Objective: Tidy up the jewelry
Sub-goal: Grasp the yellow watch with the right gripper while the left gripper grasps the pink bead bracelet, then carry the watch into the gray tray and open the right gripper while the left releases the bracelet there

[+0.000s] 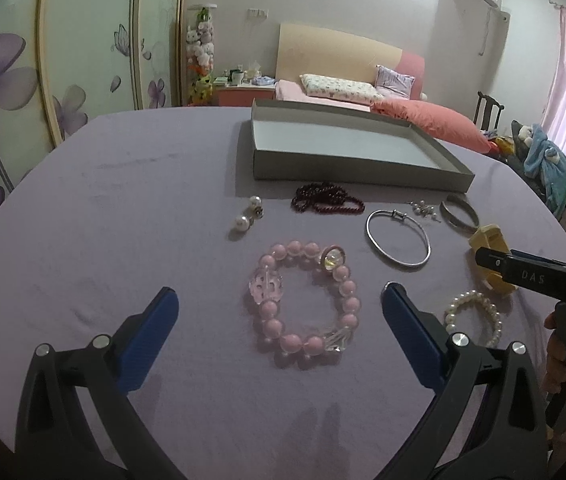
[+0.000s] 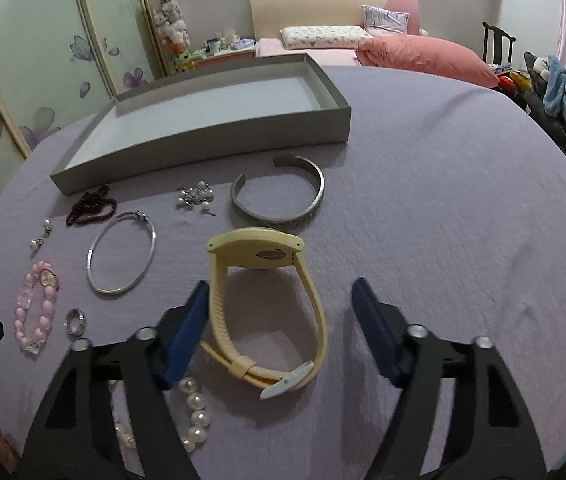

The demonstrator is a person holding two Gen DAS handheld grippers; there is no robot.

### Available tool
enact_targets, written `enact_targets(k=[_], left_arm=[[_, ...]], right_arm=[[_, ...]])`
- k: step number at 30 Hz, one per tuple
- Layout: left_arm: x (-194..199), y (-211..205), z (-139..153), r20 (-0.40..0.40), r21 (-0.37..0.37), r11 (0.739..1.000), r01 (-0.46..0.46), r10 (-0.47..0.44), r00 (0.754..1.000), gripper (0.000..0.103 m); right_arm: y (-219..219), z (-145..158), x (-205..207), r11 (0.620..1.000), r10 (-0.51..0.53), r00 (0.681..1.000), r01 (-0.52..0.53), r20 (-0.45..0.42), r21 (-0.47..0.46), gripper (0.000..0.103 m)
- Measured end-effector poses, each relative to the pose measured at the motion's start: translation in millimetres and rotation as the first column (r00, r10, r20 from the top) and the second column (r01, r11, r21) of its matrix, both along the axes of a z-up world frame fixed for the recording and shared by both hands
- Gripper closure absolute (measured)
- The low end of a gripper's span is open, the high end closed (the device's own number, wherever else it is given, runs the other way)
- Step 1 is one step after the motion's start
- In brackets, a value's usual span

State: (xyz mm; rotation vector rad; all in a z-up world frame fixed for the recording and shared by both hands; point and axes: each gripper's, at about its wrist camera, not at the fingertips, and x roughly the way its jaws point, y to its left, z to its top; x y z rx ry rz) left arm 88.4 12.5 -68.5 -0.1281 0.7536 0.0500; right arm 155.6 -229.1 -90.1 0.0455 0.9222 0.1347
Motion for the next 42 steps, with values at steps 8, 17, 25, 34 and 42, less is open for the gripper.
enact_targets(k=[8,17,25,34,42], left_arm=[[12.3,6.6,-6.4,-0.04,-0.014,1.0,-0.008,0.007,0.999,0.006],[30.5,9.6,-17.3,-0.109,-0.007,1.0,0.004,-0.004,0.994,0.047],[37.9,3.1,-20.0,-0.126,0.036,0.999,0.01,-0.005,0.992,0.066],[36.6,-7.2,-20.8,-0.134,0.095,0.995,0.032,-0.019,0.991,0.078],[29.6,3.7,-12.8,-0.082,0.016,0.999,0.041,-0.04,0.996,0.081]], right_arm=[[0.8,4.7,-16.7,1.0,0.005,0.999,-0.004,0.039,-0.01,0.063],[0.6,15.3,1.9,1.0,0.0,0.999,0.0,0.038,0.011,0.063],[-0.5,16.1,9.1,1.0,-0.002,0.999,0.001,0.038,0.018,0.063],[-1.6,14.9,11.3,1.0,-0.005,0.999,0.004,0.039,0.025,0.063],[-5.3,17.5,9.7,0.999,-0.009,0.999,0.007,0.049,0.038,0.063]])
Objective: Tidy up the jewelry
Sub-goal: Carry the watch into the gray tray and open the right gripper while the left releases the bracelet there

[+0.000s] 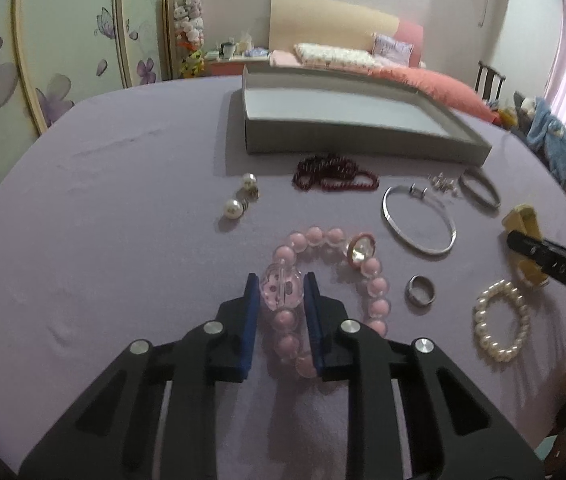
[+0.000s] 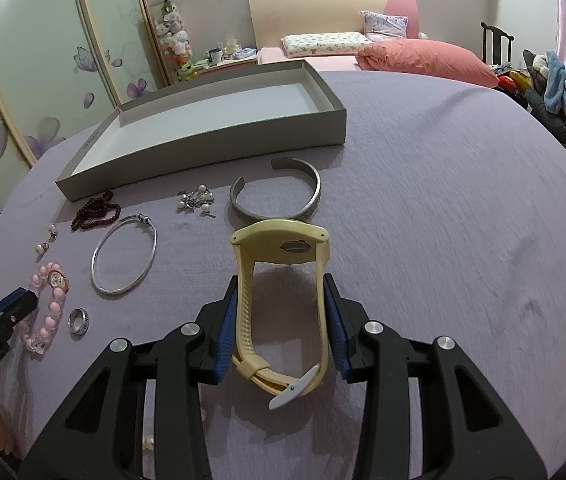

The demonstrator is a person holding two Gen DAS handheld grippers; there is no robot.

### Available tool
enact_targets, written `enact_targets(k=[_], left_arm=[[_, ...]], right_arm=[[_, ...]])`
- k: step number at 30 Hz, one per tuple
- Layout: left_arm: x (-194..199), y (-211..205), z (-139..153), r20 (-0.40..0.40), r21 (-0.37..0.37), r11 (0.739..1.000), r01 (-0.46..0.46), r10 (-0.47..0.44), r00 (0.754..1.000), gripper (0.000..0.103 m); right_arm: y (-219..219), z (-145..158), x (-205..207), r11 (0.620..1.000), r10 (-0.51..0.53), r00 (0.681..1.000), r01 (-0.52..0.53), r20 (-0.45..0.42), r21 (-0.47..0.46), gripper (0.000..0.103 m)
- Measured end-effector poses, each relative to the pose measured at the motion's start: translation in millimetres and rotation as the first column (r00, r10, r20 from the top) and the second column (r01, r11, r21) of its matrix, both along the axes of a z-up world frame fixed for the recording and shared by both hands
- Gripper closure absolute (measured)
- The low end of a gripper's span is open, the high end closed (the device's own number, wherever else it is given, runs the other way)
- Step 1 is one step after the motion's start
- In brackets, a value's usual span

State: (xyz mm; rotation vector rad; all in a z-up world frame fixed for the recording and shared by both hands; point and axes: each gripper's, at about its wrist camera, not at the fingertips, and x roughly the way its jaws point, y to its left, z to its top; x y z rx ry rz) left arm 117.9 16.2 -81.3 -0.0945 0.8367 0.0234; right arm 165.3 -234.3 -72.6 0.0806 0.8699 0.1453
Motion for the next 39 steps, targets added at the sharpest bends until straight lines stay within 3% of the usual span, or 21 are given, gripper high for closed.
enact_targets(k=[6,16,30,39], left_arm=[[-15.2,0.5,28.7,0.112,-0.016,1.0,0.025,-0.023,0.993,0.081],[-39.5,-6.8,72.1,0.277,-0.06,0.994,0.092,-0.072,0.958,0.081],[-37.0,-13.3,94.3,0.351,-0.061,0.992,0.107,-0.079,0.933,0.081],[16.3,-13.0,125.3,0.395,-0.055,0.993,0.107,-0.077,0.916,0.081]], right_arm=[[-3.6,11.6,-7.3,1.0,-0.006,0.999,0.006,0.046,0.013,0.063],[-3.8,27.7,-13.5,1.0,0.003,0.995,-0.005,0.098,0.021,0.063],[-2.1,36.6,-10.1,1.0,0.018,0.99,-0.02,0.14,0.016,0.063],[4.9,82.0,29.2,1.0,0.011,0.961,-0.007,0.277,-0.017,0.063]])
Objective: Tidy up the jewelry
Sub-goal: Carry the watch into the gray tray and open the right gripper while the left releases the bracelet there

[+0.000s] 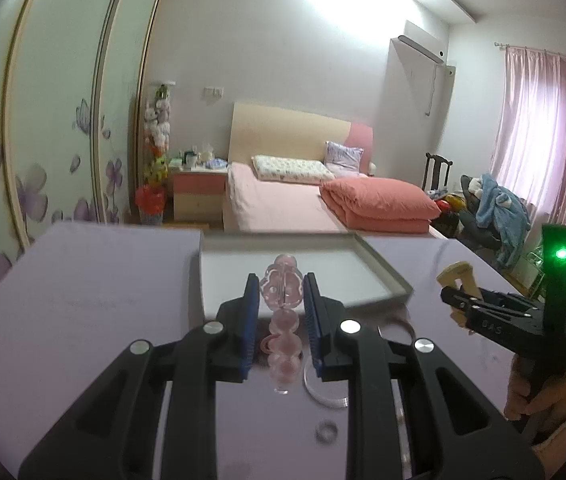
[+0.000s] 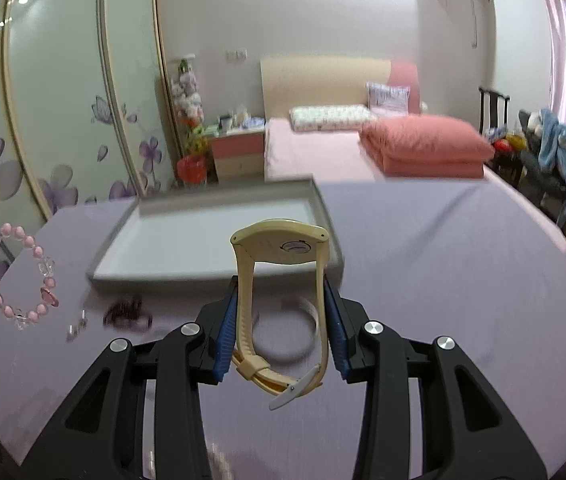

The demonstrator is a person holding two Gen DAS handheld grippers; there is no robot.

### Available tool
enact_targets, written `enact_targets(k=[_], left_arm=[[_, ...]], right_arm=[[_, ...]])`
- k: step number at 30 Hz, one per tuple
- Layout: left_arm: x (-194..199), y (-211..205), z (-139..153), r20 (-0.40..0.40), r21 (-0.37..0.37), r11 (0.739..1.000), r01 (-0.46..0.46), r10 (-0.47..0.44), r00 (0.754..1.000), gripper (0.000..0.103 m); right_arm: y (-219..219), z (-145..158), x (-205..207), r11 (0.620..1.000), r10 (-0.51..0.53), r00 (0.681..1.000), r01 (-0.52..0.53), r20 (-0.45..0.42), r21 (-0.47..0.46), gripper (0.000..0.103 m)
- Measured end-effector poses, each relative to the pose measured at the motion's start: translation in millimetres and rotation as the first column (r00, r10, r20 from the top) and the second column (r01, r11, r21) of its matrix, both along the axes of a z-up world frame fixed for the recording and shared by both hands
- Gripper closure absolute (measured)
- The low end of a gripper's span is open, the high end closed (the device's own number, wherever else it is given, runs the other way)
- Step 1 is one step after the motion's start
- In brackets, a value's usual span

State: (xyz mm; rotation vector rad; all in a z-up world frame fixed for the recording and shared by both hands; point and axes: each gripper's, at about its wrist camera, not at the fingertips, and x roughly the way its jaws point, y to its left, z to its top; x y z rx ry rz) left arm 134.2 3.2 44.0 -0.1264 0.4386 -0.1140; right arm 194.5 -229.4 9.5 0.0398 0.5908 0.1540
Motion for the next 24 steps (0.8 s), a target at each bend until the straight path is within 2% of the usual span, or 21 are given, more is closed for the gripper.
enact_targets(k=[4,8,13,18,20,24], left_arm=[[43.8,4.8,10.8,-0.016,-0.031,0.999,-0.015,0.014,1.0,0.081],[93.1,6.5,11.4,-0.05,-0.035,0.999,-0.026,0.024,0.998,0.081],[144.3,0.4,-1.7,-0.095,-0.015,1.0,-0.017,0.015,0.995,0.081],[187.5,-3.7,-29.1,-0.157,-0.013,1.0,-0.009,0.007,0.988,0.081],[206.0,-2.0,-39.8,-0.19,-0.025,1.0,-0.01,0.005,0.982,0.08],[229.8,-2.0,-53.1,-0.218,-0.022,1.0,-0.008,0.003,0.976,0.08]], right_arm=[[6.1,15.4,32.4,1.0,0.008,0.999,-0.008,0.044,0.005,0.063],[15.5,17.6,76.3,0.999,0.034,0.999,-0.034,0.028,0.015,0.063],[30.1,1.2,135.2,0.998,0.061,0.997,-0.06,-0.057,0.013,0.063],[36.5,-34.8,187.0,0.998,0.06,0.976,-0.056,-0.209,0.028,0.063],[38.3,-49.6,200.9,0.999,0.05,0.963,-0.045,-0.266,0.027,0.063],[44.5,-63.7,217.3,1.0,0.026,0.945,-0.023,-0.325,0.011,0.062]])
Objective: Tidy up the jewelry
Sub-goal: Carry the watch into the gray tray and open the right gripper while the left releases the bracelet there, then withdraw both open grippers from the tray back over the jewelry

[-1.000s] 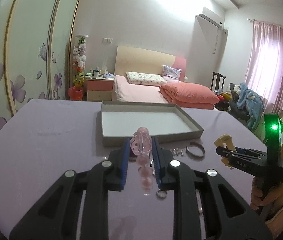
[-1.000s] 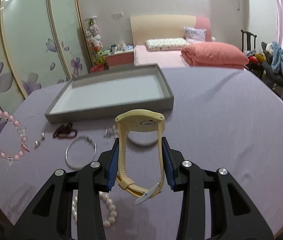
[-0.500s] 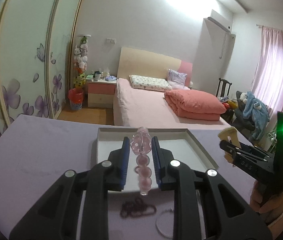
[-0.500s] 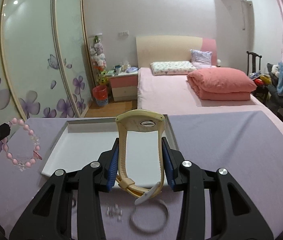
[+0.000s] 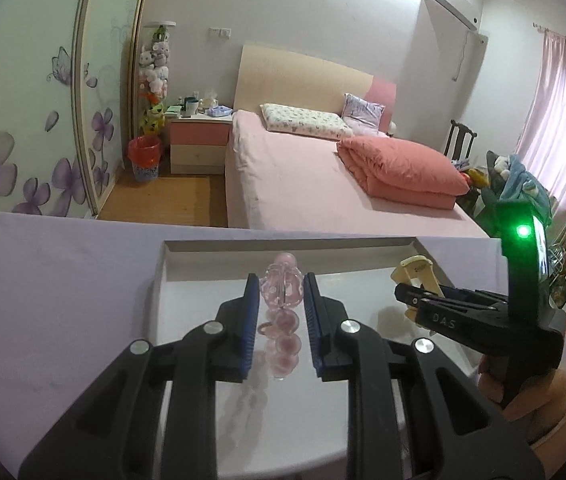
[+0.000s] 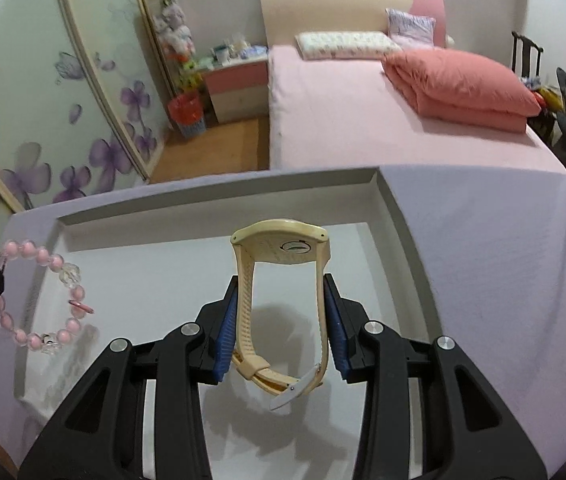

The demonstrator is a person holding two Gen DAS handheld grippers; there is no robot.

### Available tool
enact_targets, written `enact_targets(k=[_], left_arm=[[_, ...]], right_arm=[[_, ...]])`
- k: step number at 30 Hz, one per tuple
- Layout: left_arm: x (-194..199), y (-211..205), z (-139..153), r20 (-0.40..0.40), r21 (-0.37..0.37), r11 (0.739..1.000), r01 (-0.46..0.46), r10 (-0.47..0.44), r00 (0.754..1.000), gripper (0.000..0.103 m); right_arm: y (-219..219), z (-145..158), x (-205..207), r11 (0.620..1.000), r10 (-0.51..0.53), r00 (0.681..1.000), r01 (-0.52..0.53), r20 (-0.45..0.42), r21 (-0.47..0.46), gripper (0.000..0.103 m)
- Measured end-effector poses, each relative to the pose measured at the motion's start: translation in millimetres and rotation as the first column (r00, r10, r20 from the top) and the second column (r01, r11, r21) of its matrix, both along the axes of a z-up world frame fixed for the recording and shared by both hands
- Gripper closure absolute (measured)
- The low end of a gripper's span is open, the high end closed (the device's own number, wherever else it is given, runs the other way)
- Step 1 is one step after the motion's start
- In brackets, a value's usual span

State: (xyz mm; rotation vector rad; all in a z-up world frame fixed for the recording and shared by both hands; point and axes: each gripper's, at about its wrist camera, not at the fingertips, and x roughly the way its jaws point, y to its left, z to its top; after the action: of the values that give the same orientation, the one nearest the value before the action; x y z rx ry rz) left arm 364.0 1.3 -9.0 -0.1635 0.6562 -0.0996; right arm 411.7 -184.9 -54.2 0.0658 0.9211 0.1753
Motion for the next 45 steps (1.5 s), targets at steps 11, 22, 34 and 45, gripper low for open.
enact_targets(k=[11,22,34,45], left_arm=[[19.6,-4.9,-15.8,-0.03,-0.048,0.999,0.021,-0.023,0.999,0.08],[33.7,15.4,-36.9,-0.095,-0.023,0.998,-0.066,0.064,0.993,0.064],[-21.3,33.3,-5.2,-0.025,-0.019,0.995,-0.103,0.102,0.994,0.05],[-198.6,34.2,-5.3,0.067,0.027,0.993,-0.112,0.11,0.992,0.033]], right_arm=[[-0.1,9.2,-12.1,1.0,0.025,0.999,-0.025,0.037,0.013,0.037],[-9.5,8.8,-14.5,1.0,0.027,0.998,-0.027,0.055,-0.001,0.037],[-13.7,32.9,-55.3,0.999,0.052,0.991,-0.054,0.121,0.009,0.037],[-31.7,36.1,-205.3,0.989,0.151,0.972,-0.149,0.179,-0.021,0.032]])
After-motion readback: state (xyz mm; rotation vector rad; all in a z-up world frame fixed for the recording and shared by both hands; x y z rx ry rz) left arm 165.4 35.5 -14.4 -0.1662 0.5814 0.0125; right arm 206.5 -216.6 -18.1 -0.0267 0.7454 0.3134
